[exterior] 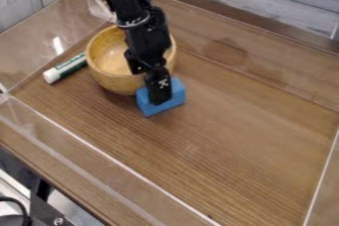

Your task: Put the blue block in the brown bowl

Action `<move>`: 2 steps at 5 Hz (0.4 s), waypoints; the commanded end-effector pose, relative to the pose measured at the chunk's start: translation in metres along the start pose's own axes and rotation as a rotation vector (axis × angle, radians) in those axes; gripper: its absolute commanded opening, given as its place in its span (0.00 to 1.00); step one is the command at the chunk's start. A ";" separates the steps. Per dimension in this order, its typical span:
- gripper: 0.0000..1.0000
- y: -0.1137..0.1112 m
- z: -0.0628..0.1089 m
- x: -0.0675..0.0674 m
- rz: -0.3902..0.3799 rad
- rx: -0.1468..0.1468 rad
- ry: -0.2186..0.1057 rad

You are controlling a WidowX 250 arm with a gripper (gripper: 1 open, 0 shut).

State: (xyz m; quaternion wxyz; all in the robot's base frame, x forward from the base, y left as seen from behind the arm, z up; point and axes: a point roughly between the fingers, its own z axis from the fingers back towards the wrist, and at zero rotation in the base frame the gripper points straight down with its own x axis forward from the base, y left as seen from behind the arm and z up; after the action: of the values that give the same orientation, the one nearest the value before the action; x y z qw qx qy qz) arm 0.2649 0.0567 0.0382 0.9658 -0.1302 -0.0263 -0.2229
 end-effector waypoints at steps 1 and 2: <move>1.00 0.012 0.014 0.007 0.000 0.033 -0.039; 1.00 0.017 0.015 0.009 -0.007 0.034 -0.041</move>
State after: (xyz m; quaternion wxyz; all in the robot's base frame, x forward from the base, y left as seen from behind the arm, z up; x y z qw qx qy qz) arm 0.2713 0.0638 0.0382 0.9644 -0.1324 -0.0285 -0.2270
